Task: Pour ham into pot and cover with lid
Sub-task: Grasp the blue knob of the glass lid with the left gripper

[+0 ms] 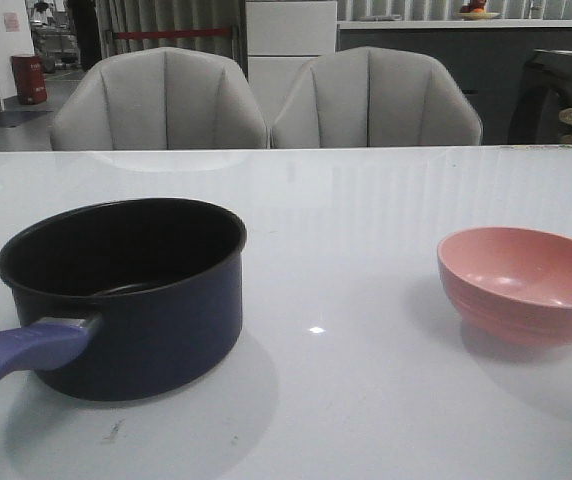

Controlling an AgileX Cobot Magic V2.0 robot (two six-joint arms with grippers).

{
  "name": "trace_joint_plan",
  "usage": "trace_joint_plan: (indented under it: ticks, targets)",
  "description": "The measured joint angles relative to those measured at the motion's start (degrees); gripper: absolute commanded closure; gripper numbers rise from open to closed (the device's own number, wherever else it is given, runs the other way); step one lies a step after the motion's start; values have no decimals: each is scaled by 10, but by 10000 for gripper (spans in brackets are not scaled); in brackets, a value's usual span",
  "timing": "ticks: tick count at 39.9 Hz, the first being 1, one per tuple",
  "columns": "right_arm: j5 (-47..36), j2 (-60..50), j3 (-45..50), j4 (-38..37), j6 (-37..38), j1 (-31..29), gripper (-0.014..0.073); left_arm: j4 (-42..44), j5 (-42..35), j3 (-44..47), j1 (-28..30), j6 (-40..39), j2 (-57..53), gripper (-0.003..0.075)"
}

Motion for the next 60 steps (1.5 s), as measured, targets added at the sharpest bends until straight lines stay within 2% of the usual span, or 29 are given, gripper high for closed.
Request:
trace_joint_plan:
  ticks: [24, 29, 30, 37, 44, 49, 60]
  targets:
    - [0, 0, 0, 0, 0, 0, 452, 2, -8, -1, 0, -1, 96, 58]
    - [0, 0, 0, 0, 0, 0, 452, 3, -9, -8, 0, -1, 107, 127]
    - [0, 0, 0, 0, 0, 0, 452, 3, -9, -12, 0, -1, 110, 174]
    - [0, 0, 0, 0, 0, 0, 452, 4, -9, -24, 0, -1, 115, 350]
    - [0, 0, 0, 0, 0, 0, 452, 3, -9, -28, 0, -1, 115, 468]
    - [0, 0, 0, 0, 0, 0, 452, 3, -3, -29, 0, -1, 115, 505]
    - [0, 0, 0, 0, 0, 0, 452, 3, 22, -41, 0, -1, 115, 514]
